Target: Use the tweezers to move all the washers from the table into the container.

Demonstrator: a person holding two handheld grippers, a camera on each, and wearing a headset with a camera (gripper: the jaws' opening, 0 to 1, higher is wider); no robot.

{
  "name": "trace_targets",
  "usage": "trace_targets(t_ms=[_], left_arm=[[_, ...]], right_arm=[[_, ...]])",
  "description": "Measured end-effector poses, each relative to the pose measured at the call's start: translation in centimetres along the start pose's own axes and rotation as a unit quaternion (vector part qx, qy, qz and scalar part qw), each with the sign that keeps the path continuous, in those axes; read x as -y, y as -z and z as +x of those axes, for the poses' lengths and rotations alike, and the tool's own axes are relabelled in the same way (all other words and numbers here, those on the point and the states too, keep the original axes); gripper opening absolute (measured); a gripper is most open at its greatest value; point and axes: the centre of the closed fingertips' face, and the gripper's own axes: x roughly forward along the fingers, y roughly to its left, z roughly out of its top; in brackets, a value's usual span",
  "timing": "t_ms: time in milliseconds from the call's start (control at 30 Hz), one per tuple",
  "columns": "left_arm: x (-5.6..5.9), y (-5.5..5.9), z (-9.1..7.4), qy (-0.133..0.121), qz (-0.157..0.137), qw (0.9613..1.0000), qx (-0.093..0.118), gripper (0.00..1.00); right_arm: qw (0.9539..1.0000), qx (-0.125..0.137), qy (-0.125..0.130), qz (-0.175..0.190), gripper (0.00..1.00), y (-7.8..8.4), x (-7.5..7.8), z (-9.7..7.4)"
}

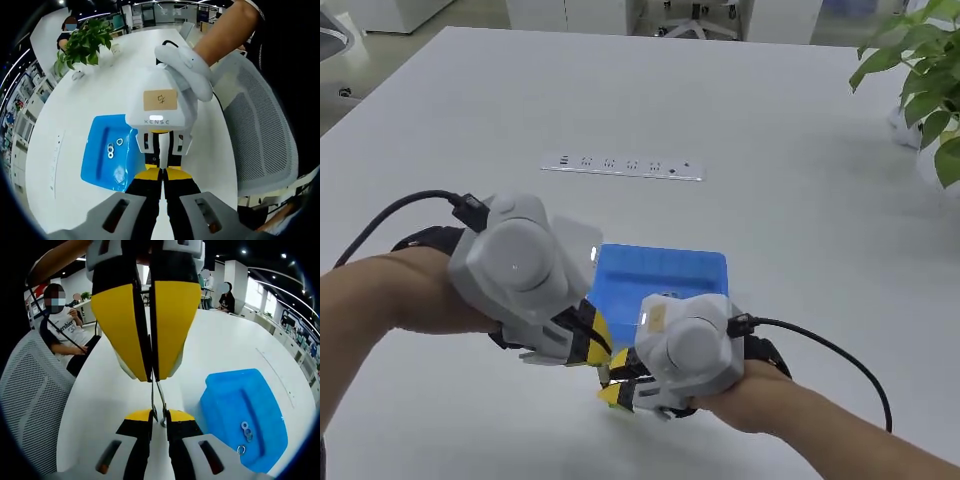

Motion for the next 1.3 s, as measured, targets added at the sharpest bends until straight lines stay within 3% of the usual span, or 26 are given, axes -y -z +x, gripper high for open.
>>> trace_targets(t_ms=[500, 1067, 1300], left_arm=[[-0.12, 0.07, 0.02, 0.000, 0.002, 1.0000, -0.006, 0.05], [-0.52, -0.34, 0.37, 0.004, -0.007, 0.9999, 0.009, 0.05], [-0.39, -0.24, 0.26, 0.004, -0.005, 1.0000, 0.004, 0.05]], right_arm=[[1.0000, -0.002, 0.002, 0.002, 0.13, 0.12, 0.13, -0.10], [0.9999, 0.004, 0.009, 0.013, 0.11, 0.09, 0.18, -0.51], [0.9999, 0.002, 0.008, 0.008, 0.10, 0.02, 0.12, -0.47]])
